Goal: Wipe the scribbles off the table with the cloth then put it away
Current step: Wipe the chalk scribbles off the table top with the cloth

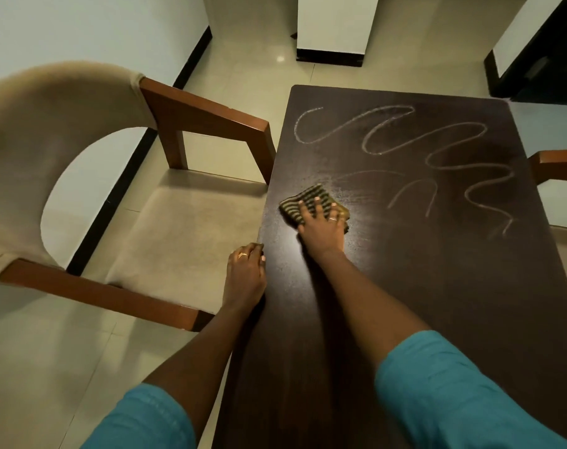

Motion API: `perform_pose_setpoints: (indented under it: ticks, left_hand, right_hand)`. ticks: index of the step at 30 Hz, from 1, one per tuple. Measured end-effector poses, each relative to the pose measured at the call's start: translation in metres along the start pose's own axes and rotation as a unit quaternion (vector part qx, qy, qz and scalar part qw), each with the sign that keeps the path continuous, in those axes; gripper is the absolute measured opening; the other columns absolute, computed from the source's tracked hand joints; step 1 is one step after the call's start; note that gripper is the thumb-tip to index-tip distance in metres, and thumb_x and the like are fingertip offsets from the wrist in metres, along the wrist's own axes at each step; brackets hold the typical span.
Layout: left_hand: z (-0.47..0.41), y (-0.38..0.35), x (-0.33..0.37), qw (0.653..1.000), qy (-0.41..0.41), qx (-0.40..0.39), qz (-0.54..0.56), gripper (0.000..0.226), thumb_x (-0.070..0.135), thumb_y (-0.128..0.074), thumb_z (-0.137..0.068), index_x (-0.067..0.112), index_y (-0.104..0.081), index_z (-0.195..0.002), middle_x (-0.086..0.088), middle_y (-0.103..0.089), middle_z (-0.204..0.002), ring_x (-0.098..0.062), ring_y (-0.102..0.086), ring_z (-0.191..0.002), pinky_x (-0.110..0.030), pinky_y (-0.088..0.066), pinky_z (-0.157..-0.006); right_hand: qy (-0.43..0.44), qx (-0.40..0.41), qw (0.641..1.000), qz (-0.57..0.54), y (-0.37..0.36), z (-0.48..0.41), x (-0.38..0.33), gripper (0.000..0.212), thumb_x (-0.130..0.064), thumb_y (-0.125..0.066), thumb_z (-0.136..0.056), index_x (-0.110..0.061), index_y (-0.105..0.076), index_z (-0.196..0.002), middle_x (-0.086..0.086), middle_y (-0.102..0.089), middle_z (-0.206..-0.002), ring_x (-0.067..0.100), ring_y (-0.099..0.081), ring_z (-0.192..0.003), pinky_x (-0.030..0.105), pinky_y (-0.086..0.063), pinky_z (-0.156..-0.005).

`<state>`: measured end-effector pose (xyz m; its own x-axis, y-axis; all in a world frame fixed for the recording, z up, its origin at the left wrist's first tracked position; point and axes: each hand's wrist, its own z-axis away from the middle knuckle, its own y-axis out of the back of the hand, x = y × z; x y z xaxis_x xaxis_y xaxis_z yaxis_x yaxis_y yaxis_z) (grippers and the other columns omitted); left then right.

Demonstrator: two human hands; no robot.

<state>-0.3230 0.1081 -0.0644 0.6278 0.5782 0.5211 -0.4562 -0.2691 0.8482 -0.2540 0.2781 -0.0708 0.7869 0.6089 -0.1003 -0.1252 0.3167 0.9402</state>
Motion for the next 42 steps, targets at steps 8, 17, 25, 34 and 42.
perform_pose_setpoints:
  ticks: [8, 17, 25, 34, 42]
  left_hand:
    - [-0.008, -0.005, 0.007, 0.998, 0.006, -0.031, -0.062, 0.043, 0.015, -0.033, -0.097, 0.007, -0.035, -0.139, -0.011, -0.04, -0.143, -0.028, -0.033, -0.135, -0.048, -0.008, -0.117]
    - [-0.002, -0.007, 0.01, 0.996, 0.053, 0.018, 0.062, 0.039, 0.002, -0.041, -0.091, 0.002, -0.048, -0.13, -0.016, -0.05, -0.134, -0.032, -0.049, -0.118, -0.035, -0.041, -0.099]
    - [-0.014, 0.001, 0.0, 0.976, 0.142, 0.045, 0.158, 0.025, 0.012, -0.056, -0.082, 0.012, -0.068, -0.104, -0.01, -0.07, -0.103, -0.022, -0.061, -0.086, -0.026, -0.045, -0.074]
    - [-0.031, -0.001, -0.016, 0.996, 0.065, 0.05, 0.029, 0.025, 0.017, -0.046, -0.091, 0.014, -0.061, -0.111, -0.006, -0.065, -0.11, -0.02, -0.062, -0.093, -0.026, -0.042, -0.071]
    - [-0.059, -0.017, -0.012, 0.999, 0.007, 0.042, 0.032, 0.043, 0.01, -0.039, -0.093, 0.012, -0.042, -0.136, -0.007, -0.046, -0.141, -0.022, -0.04, -0.131, -0.039, -0.027, -0.112]
  right_hand:
    - [-0.273, 0.042, 0.959, -0.063, 0.009, 0.044, 0.162, 0.058, -0.04, -0.034, -0.098, -0.029, -0.014, -0.152, 0.01, -0.012, -0.16, 0.045, -0.014, -0.142, 0.057, -0.012, -0.112]
    - [-0.414, 0.065, 0.897, -0.141, -0.014, 0.108, 0.158, 0.058, -0.036, -0.036, -0.099, -0.021, -0.018, -0.152, 0.014, -0.012, -0.159, 0.048, -0.009, -0.141, 0.06, -0.01, -0.112]
    - [-0.06, 0.013, 0.998, 0.022, -0.031, 0.072, -0.004, 0.065, -0.049, -0.027, -0.097, -0.024, -0.002, -0.152, 0.012, -0.006, -0.159, 0.046, -0.009, -0.143, 0.063, -0.009, -0.111]
    - [0.081, -0.004, 0.997, 0.016, 0.002, -0.045, -0.056, 0.056, -0.047, -0.027, -0.098, -0.034, -0.011, -0.151, 0.004, -0.008, -0.161, 0.041, -0.008, -0.144, 0.059, -0.006, -0.114]
    - [0.038, -0.024, 0.999, -0.002, 0.041, -0.128, -0.033, 0.059, -0.045, -0.026, -0.099, -0.031, -0.004, -0.152, 0.004, 0.001, -0.161, 0.041, -0.002, -0.145, 0.059, -0.005, -0.114]
